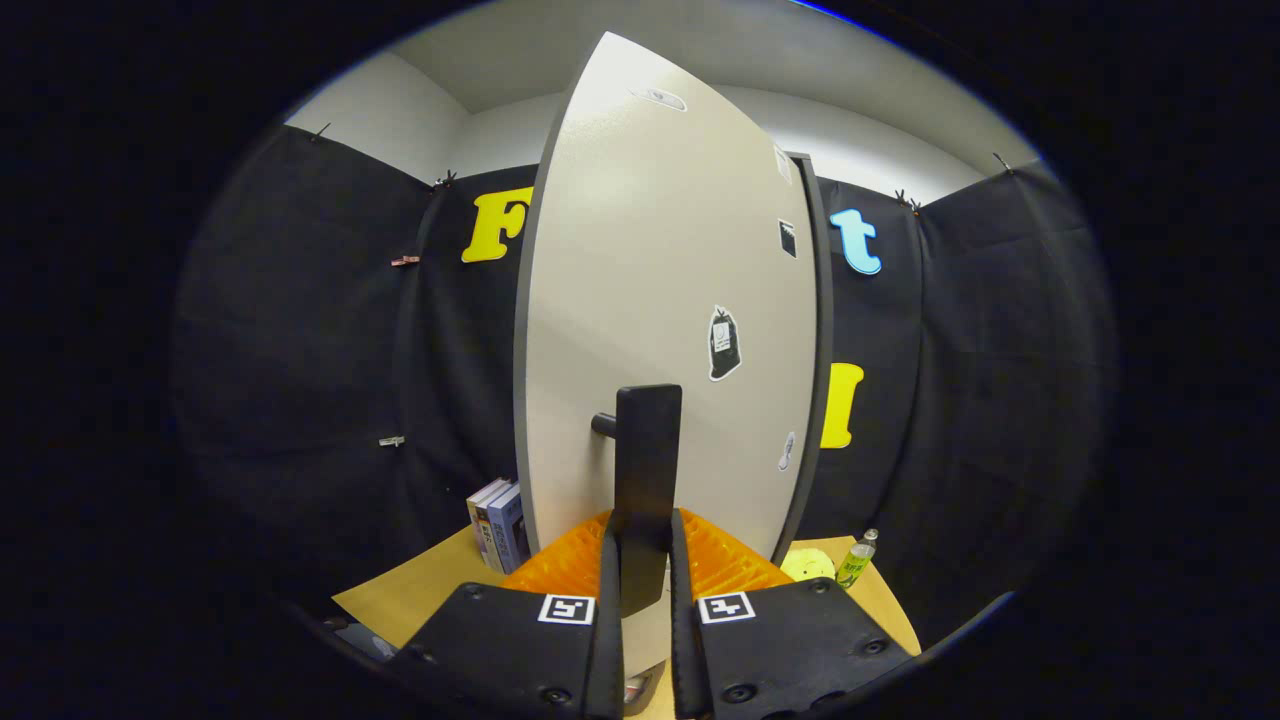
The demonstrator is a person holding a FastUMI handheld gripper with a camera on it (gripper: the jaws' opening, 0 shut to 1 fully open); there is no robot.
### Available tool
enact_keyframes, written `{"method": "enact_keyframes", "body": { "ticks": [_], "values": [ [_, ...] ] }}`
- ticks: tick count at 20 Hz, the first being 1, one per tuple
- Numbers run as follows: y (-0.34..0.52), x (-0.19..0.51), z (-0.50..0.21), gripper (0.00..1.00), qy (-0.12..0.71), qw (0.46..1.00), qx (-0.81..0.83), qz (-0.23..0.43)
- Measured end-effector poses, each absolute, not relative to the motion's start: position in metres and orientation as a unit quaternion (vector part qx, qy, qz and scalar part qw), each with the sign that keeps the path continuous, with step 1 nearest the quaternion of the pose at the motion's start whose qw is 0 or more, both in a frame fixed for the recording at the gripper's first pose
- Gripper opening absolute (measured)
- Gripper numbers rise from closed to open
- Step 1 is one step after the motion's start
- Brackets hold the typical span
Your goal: Open the shoe cabinet door, grab the shoes and put them into the shoe cabinet, then close the shoe cabinet door.
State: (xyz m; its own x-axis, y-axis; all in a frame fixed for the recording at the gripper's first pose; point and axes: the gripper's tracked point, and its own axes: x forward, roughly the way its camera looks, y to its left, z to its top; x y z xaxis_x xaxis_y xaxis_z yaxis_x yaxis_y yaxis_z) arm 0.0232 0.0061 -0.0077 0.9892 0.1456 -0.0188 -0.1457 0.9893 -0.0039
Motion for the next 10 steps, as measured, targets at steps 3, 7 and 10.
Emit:
{"method": "enact_keyframes", "body": {
  "ticks": [3,7,10],
  "values": [
    [-0.026,0.013,-0.006,0.22,0.004,0.999,-0.006,0.054],
    [-0.077,0.005,-0.007,0.17,0.003,1.000,0.008,0.008],
    [-0.125,-0.001,-0.006,0.16,0.001,0.999,-0.005,-0.044]
  ]
}}
